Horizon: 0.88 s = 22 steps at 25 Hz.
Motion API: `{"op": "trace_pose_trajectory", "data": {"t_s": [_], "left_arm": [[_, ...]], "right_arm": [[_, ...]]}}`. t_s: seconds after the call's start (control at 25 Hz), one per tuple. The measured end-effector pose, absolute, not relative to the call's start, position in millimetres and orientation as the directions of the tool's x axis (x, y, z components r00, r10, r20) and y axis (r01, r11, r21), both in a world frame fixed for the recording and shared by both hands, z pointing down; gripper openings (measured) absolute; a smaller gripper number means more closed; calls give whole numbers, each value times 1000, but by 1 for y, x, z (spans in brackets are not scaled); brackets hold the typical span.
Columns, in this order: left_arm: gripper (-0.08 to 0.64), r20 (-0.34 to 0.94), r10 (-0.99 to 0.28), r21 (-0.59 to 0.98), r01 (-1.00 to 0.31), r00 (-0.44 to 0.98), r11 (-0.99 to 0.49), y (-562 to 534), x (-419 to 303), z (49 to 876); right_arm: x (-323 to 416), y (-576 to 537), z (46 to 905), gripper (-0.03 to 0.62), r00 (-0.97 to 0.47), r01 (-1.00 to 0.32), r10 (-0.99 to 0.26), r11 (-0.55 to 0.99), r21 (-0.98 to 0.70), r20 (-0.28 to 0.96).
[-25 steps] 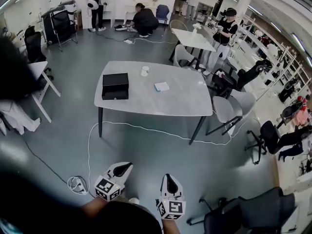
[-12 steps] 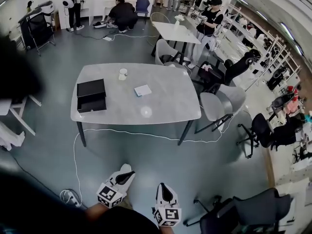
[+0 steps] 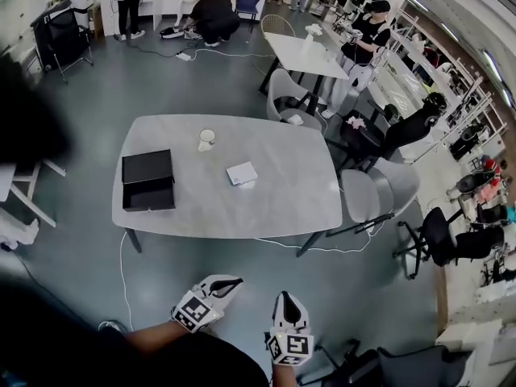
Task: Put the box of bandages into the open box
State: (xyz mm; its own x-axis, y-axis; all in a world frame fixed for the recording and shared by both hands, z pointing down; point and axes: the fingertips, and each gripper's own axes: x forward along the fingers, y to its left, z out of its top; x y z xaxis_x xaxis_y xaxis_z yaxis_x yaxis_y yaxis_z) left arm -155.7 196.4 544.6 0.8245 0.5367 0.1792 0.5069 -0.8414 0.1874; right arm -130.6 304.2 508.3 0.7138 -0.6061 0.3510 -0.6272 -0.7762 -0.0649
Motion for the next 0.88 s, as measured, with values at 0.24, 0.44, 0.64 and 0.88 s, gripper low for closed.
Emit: {"op": "trace_pose_trajectory", "data": {"t_s": [0.24, 0.44, 0.64, 0.88], "left_arm": [[15, 162, 537, 180, 510, 828, -841, 157, -99, 519], [17, 195, 541, 177, 513, 818, -840, 137, -62, 531], [17, 218, 494, 188, 460, 842, -868, 117, -27, 547], [18, 259, 430, 189, 391, 865, -901, 104, 33, 570]], "right_arm": [[-81, 269, 504, 12, 702, -623, -597, -779, -72, 388], [-53, 243, 503, 12, 690, -630, -607, -772, -86, 395], [-8, 223, 508, 12, 674, -660, -636, -747, -81, 375], [84, 204, 510, 12, 651, -697, -685, -710, -101, 326]]}}
